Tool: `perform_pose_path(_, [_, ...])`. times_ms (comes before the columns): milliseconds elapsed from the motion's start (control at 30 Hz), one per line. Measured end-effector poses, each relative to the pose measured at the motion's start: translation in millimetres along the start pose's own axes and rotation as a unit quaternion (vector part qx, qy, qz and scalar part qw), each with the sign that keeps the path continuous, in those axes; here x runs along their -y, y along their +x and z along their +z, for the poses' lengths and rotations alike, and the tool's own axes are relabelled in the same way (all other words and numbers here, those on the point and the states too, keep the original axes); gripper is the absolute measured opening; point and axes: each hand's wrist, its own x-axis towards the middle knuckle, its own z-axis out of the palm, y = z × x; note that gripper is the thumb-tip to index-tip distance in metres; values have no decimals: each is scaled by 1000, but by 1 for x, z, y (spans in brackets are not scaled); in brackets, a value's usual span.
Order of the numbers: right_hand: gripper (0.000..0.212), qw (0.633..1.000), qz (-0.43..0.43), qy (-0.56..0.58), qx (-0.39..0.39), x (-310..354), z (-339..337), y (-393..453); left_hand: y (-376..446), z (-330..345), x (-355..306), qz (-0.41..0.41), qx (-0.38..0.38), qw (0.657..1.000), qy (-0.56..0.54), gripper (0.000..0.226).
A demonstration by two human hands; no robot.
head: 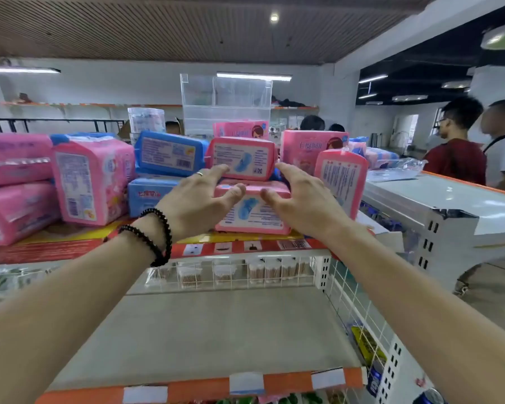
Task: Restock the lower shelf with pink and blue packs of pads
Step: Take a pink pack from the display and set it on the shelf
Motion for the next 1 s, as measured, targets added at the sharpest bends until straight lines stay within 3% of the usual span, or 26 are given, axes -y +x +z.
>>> perform_pose_path(67, [45,998,55,41,-4,-1,2,6,8,3,4,-27,1,998,-49,57])
perform_pose_path(133, [48,992,114,49,20,-1,5,11,15,7,9,-63,29,996,-51,48])
perform_pose_path(233, [53,984,164,53,35,-1,12,25,34,16,19,-124,82,987,-67,62])
perform_pose_path(333, [39,977,198,60,47,1,18,33,45,21,21,-172,114,958,-201,78])
perform_pose_path(500, [40,976,208,59,14,5,14,40,59,20,14,-229,112,912,-321,38])
perform_pose_path(567, [44,978,206,44,6,8,11,39,59,11,12,-242,115,909,-321,38])
perform_pose_path(767, [50,985,167,52,-15,17,6,31,48,-17,10,-225,103,907,-340,35])
perform_pose_path(1000, [36,980,119,152,-56,19,5,23,42,-31,33,-94,5,906,-412,31])
